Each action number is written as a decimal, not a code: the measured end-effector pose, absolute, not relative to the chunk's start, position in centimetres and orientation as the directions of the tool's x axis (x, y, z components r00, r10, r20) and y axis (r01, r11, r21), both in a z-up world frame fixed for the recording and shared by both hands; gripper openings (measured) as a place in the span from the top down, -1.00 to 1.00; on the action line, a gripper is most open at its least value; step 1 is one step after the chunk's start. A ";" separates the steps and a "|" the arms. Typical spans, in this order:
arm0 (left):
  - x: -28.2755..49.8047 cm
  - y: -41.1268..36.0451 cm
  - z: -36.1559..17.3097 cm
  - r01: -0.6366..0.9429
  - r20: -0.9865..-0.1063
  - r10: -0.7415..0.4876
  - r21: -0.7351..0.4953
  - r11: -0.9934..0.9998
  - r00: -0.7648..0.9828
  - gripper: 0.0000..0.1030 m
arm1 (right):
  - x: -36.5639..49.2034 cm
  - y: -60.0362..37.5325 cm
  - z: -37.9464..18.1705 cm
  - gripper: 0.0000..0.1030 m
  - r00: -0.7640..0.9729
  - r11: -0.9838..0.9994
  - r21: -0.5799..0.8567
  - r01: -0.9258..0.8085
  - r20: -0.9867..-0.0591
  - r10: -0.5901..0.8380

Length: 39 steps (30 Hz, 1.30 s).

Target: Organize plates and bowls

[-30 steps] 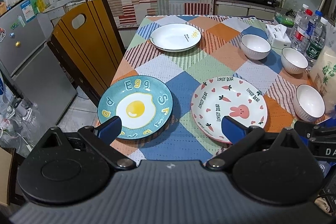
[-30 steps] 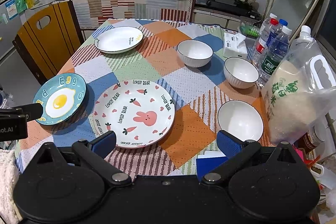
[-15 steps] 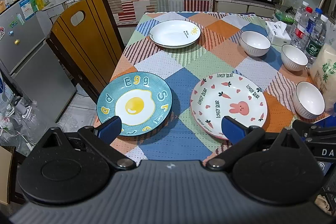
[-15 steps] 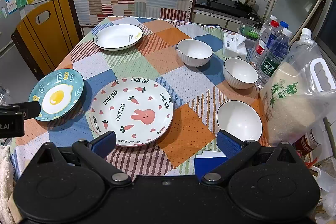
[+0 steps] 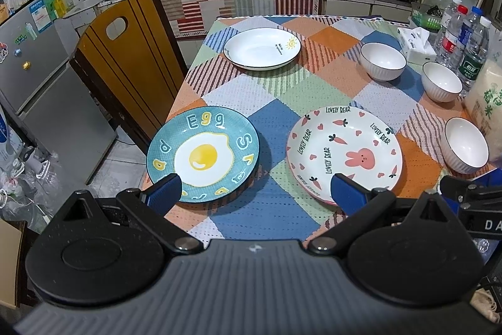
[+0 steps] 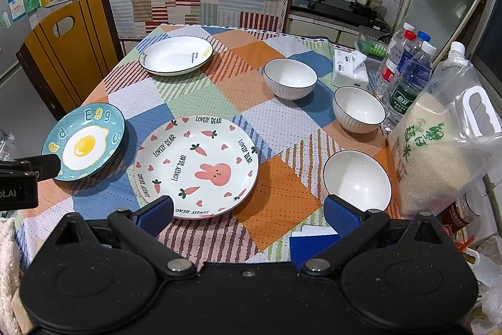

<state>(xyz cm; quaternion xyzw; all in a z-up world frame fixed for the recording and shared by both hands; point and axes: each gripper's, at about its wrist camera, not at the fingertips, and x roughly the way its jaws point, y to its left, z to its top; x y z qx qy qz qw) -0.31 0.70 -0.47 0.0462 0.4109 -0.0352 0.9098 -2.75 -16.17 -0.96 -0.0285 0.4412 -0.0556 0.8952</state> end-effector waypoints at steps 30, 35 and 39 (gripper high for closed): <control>6.9 -2.3 -11.8 0.208 -0.809 -0.189 -0.084 0.974 0.556 -0.77 | 3.8 -22.0 -13.1 -0.79 0.678 0.971 0.135 -0.197 -0.697 0.234; 7.7 -3.4 -14.1 0.198 -0.828 -0.203 -0.113 0.974 0.523 -0.75 | 3.9 -22.8 -14.7 -0.69 0.649 0.964 0.184 -0.192 -0.713 0.265; 8.1 -4.0 -15.4 0.196 -0.831 -0.214 -0.129 0.972 0.514 -0.64 | 5.2 -23.3 -15.6 -0.53 0.623 0.966 0.180 -0.185 -0.739 0.257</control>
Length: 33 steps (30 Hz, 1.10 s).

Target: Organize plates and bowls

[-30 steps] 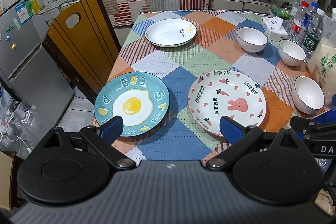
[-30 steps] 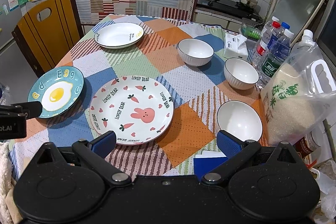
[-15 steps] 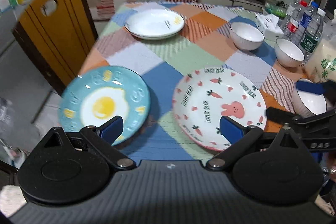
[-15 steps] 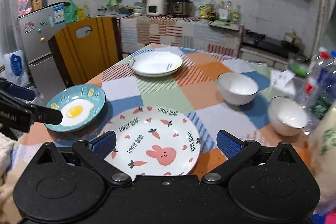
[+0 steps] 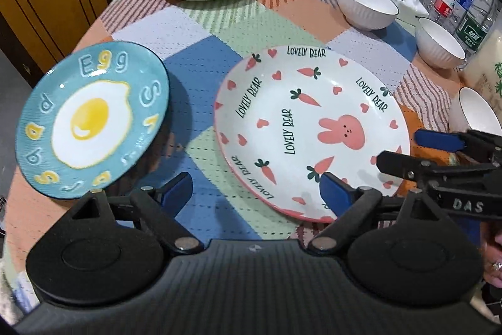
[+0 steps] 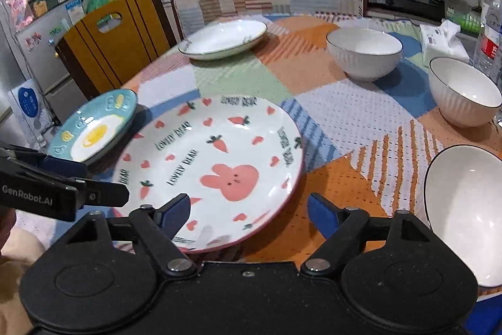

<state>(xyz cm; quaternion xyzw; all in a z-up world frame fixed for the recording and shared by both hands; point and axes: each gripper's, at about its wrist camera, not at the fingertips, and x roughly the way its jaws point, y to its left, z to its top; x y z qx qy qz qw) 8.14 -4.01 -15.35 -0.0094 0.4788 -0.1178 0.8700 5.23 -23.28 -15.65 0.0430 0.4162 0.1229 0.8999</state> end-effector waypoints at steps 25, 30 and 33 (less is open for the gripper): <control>11.4 -3.4 -17.3 0.172 -0.859 -0.278 -0.225 0.959 0.430 0.30 | 7.8 -25.7 -17.1 0.52 0.585 0.921 0.293 -0.256 -0.711 0.389; 12.2 -3.6 -16.5 0.182 -0.847 -0.252 -0.186 0.966 0.469 0.30 | 8.6 -25.4 -16.8 0.52 0.606 0.922 0.281 -0.266 -0.695 0.387; 13.4 -3.8 -15.6 0.194 -0.840 -0.240 -0.164 0.967 0.487 0.30 | 9.5 -25.4 -16.5 0.52 0.624 0.922 0.287 -0.259 -0.679 0.386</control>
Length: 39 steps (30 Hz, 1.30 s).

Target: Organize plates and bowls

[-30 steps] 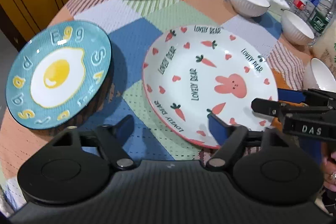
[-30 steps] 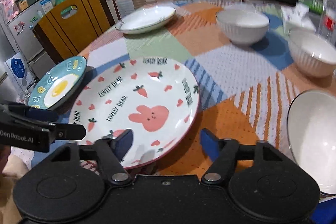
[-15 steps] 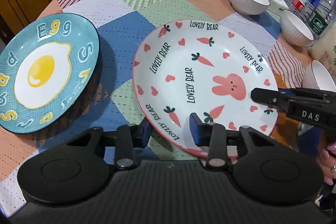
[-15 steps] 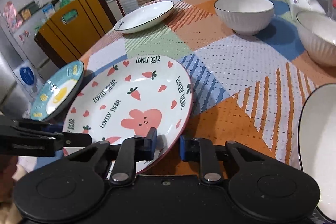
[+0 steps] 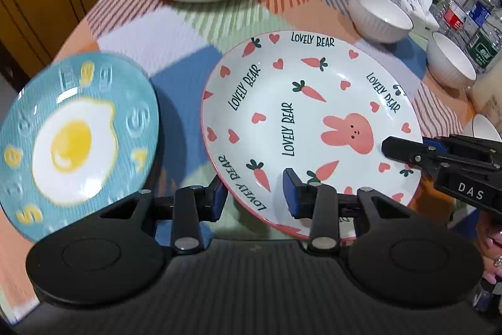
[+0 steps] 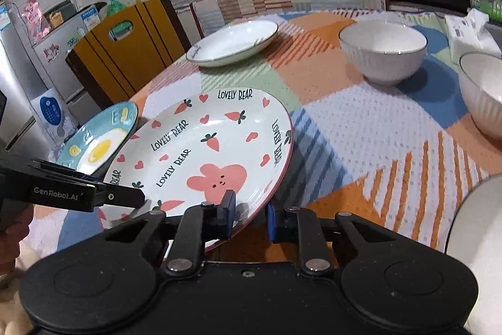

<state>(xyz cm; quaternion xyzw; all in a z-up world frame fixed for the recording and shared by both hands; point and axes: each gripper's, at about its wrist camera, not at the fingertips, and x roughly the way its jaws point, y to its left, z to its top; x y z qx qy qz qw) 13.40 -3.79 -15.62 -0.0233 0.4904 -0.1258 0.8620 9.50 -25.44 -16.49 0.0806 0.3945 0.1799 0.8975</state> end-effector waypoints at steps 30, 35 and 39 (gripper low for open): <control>23.0 -4.7 -17.4 0.188 -0.871 -0.239 -0.173 0.967 0.430 0.30 | 16.3 -24.7 -18.3 0.47 0.648 0.958 0.274 -0.082 -0.716 0.260; 21.9 -4.0 -16.0 0.173 -0.870 -0.266 -0.211 0.962 0.416 0.30 | 15.8 -23.8 -17.0 0.43 0.634 0.976 0.209 -0.066 -0.746 0.203; 20.5 -3.5 -14.0 0.204 -0.867 -0.271 -0.201 0.958 0.419 0.30 | 13.9 -22.7 -14.7 -0.02 0.680 0.984 0.099 -0.148 -0.712 0.174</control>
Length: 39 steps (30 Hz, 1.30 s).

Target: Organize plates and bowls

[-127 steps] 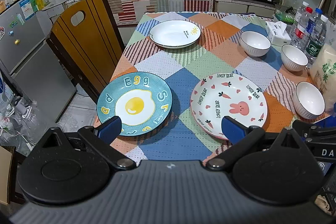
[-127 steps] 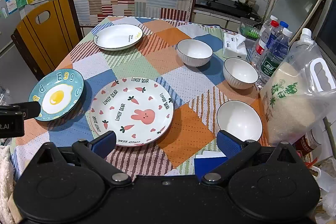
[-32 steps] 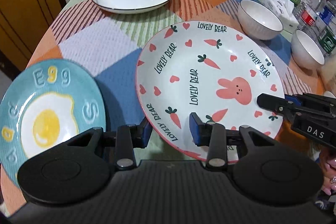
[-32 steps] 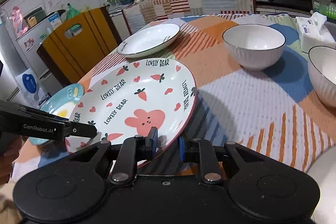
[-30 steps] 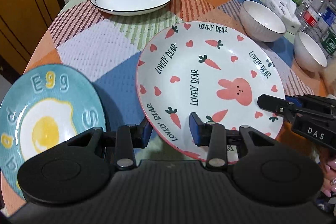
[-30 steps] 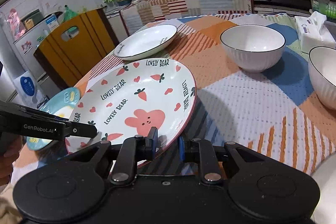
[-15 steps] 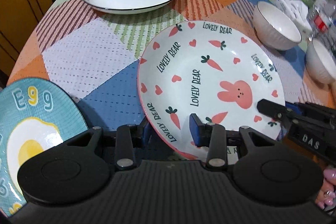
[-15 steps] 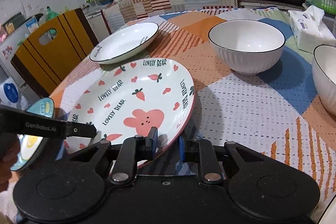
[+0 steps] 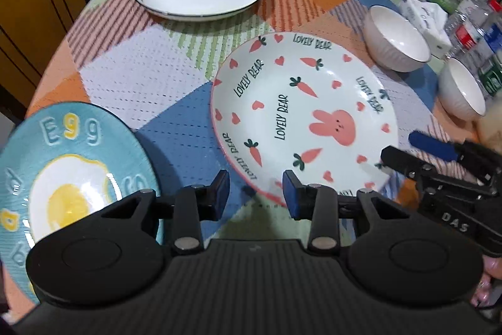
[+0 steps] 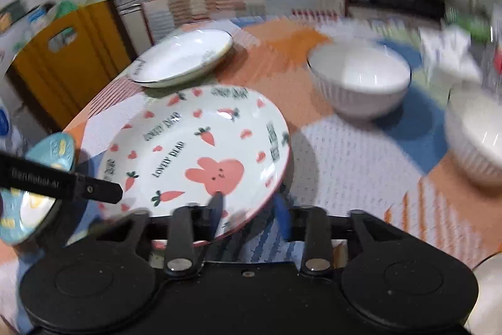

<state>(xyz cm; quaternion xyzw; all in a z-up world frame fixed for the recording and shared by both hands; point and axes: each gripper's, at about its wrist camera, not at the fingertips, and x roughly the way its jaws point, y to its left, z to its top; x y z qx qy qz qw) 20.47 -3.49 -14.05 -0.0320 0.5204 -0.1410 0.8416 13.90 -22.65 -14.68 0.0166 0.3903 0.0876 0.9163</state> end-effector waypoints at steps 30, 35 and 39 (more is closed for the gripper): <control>12.5 16.9 -8.6 0.271 -0.792 -0.223 -0.076 0.960 0.568 -0.37 | 11.5 -8.3 -11.1 -0.95 0.593 0.817 0.233 -0.528 -0.587 0.551; 13.8 18.8 -11.2 0.246 -0.818 -0.205 -0.081 0.966 0.538 -0.37 | 13.0 -6.7 -13.9 -0.74 0.526 0.825 0.266 -0.499 -0.663 0.533; 15.1 19.5 -13.2 0.225 -0.845 -0.225 -0.128 0.966 0.486 -0.32 | 13.6 -5.7 -15.2 -0.54 0.499 0.831 0.261 -0.492 -0.698 0.514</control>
